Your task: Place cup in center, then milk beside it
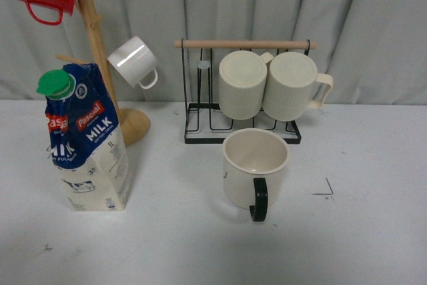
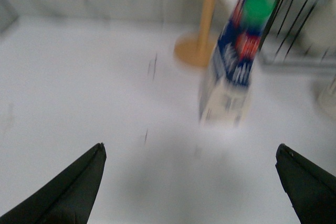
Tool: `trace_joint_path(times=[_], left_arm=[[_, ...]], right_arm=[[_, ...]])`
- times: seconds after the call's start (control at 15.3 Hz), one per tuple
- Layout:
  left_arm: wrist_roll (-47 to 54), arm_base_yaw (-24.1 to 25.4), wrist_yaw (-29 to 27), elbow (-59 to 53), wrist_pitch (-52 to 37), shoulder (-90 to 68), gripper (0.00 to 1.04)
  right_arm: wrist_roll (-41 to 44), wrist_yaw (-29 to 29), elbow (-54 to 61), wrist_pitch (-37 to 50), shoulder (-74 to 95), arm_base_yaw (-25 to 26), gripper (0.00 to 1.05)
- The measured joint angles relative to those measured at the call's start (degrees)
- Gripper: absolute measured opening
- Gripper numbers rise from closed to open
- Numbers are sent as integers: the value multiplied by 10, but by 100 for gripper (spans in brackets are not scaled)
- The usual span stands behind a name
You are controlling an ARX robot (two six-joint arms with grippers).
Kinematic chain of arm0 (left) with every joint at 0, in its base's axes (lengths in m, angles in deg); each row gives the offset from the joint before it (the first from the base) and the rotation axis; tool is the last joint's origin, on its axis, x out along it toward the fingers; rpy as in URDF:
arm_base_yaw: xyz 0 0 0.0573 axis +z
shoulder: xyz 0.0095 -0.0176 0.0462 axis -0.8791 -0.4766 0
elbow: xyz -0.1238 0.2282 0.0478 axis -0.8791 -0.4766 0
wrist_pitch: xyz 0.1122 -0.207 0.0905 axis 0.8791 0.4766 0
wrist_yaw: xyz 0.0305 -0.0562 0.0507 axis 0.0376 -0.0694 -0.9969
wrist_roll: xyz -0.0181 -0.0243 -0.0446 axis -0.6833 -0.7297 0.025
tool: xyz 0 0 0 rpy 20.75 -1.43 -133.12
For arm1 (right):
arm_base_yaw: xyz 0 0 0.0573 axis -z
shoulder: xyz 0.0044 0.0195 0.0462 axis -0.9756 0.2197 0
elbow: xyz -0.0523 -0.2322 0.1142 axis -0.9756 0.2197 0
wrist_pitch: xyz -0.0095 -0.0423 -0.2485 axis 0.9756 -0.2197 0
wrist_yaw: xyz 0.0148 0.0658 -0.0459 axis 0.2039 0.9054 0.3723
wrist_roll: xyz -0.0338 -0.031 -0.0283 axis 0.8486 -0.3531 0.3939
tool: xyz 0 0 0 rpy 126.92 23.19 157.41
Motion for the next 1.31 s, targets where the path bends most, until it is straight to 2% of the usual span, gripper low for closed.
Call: trace_joint_path(times=[0.07, 0.13, 0.26, 0.33, 0.52, 0.72, 0.98, 1.31], left_arm=[[-4, -12, -13, 43, 45, -71, 98], [-3, 2, 1, 93, 38, -150, 98], [-3, 36, 6, 131, -34, -222, 98], [-4, 43, 24, 159, -86, -282, 98], [-6, 28, 48, 238, -183, -442, 98], [-15, -13, 64, 364, -253, -607, 98], [-16, -36, 65, 440, -258, -730, 98], [-12, -20, 59, 449, -267, -779, 98]], right_arm=[[0, 1, 0, 0, 0, 0, 66], [0, 1, 0, 0, 0, 0, 79], [0, 1, 0, 0, 0, 0, 95], [0, 1, 0, 0, 0, 0, 99], [0, 1, 0, 0, 0, 0, 98], [0, 1, 0, 0, 0, 0, 98], [0, 1, 0, 0, 0, 0, 98], [0, 1, 0, 0, 0, 0, 98]])
